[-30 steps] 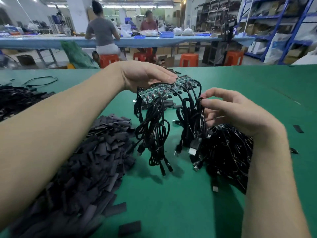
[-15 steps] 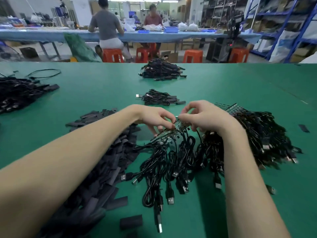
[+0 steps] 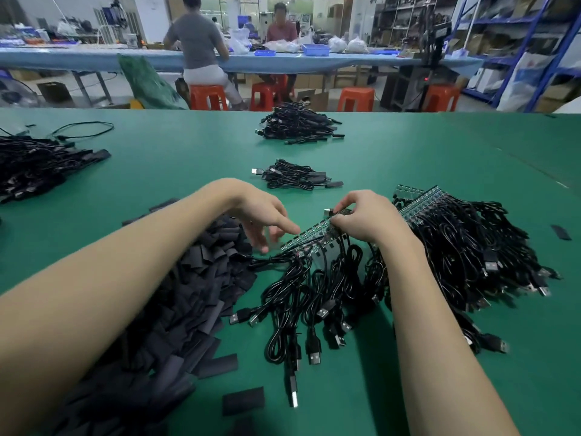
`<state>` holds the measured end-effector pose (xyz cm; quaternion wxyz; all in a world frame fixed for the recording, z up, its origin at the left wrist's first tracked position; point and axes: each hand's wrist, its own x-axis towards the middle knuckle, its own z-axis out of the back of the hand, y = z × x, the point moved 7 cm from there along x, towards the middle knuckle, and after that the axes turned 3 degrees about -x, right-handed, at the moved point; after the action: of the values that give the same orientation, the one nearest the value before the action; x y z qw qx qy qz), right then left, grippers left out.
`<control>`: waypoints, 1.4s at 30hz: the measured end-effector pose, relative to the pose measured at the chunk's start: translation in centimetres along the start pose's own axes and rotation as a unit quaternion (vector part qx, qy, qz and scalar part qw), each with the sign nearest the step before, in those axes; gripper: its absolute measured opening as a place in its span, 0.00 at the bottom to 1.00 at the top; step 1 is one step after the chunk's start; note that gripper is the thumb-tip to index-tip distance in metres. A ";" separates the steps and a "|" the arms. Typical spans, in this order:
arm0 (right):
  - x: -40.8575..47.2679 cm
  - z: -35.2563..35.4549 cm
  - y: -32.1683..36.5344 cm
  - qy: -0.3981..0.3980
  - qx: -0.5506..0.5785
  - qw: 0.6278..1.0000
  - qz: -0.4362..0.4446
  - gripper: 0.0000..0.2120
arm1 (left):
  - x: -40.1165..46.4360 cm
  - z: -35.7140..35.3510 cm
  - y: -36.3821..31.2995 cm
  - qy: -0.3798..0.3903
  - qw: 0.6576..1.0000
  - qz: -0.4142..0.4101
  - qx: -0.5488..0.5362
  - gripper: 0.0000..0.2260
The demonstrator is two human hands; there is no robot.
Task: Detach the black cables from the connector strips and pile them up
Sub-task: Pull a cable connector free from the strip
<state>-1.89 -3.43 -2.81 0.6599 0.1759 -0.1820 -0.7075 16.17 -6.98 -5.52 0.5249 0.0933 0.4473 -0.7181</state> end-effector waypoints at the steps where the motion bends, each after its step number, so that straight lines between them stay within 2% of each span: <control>1: 0.1 0.2 -0.2 -0.011 0.011 1.000 -0.008 0.05 | -0.6 0.1 0.0 0.010 1.000 0.015 0.018 0.17; 6: 0.3 0.5 -0.9 -0.041 0.042 0.997 -0.049 0.08 | -3.3 -0.9 -1.5 0.098 0.989 0.015 0.112 0.13; 10: 0.3 0.6 -1.0 -0.042 0.053 0.996 -0.063 0.08 | -2.7 -1.7 -2.4 0.045 0.969 -0.004 0.244 0.12; 13: 0.2 0.7 -1.2 -0.046 0.057 0.995 -0.062 0.08 | -2.6 -2.3 -2.5 0.052 0.978 -0.025 0.201 0.10; 16: 0.1 0.8 -1.1 -0.044 0.078 0.995 -0.049 0.06 | -4.5 -1.8 -3.3 0.051 0.995 -0.071 0.051 0.11; 18: 0.2 0.9 -1.1 -0.050 0.123 0.990 -0.039 0.04 | -5.9 -1.8 -4.4 0.021 0.991 -0.124 -0.056 0.12; 19: 0.2 0.9 -1.1 -0.051 0.146 0.987 -0.035 0.04 | -6.2 -2.4 -4.7 0.009 0.987 -0.145 -0.073 0.12; 21: 0.2 0.7 -1.0 -0.046 0.173 0.983 -0.029 0.04 | -6.2 -4.5 -5.1 0.019 0.986 -0.161 -0.022 0.15; 24: 0.2 0.2 -0.6 -0.033 0.182 0.983 -0.022 0.04 | -6.0 -6.5 -4.6 0.068 0.985 -0.128 0.091 0.15; 25: 0.2 0.1 -0.5 -0.027 0.190 0.981 -0.020 0.03 | -5.8 -5.8 -4.5 0.033 0.985 -0.132 0.107 0.15; 27: 0.3 0.0 -0.4 -0.013 0.217 0.976 -0.021 0.04 | -5.1 -2.7 -4.6 -0.137 0.973 -0.161 0.087 0.14; 29: 0.4 0.1 -0.7 -0.007 0.245 0.969 -0.030 0.05 | -5.2 0.0 -4.7 -0.327 0.920 -0.213 0.021 0.11; 30: 0.4 0.1 -0.8 -0.004 0.256 0.966 -0.033 0.06 | -4.9 0.7 -4.6 -0.357 0.903 -0.237 -0.011 0.10; 32: 0.5 0.1 -1.1 0.004 0.267 0.963 -0.034 0.07 | -3.2 1.1 -4.4 -0.294 0.922 -0.249 -0.051 0.12; 35: 0.4 0.1 -1.3 0.018 0.295 0.955 -0.029 0.08 | -0.9 0.8 -3.9 -0.161 0.965 -0.201 -0.056 0.13; 37: 0.3 0.1 -1.4 0.028 0.308 0.951 -0.028 0.07 | -0.1 1.0 -3.7 -0.142 0.966 -0.196 -0.088 0.11; 42: 0.3 0.2 -1.3 0.018 0.332 0.943 -0.024 0.05 | 0.8 1.0 -3.1 -0.155 0.950 -0.213 -0.170 0.04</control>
<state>-3.15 -3.66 -3.26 0.5503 0.4018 -0.3901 -0.6193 13.60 -8.12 -3.75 0.4304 -0.2067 0.4853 -0.7324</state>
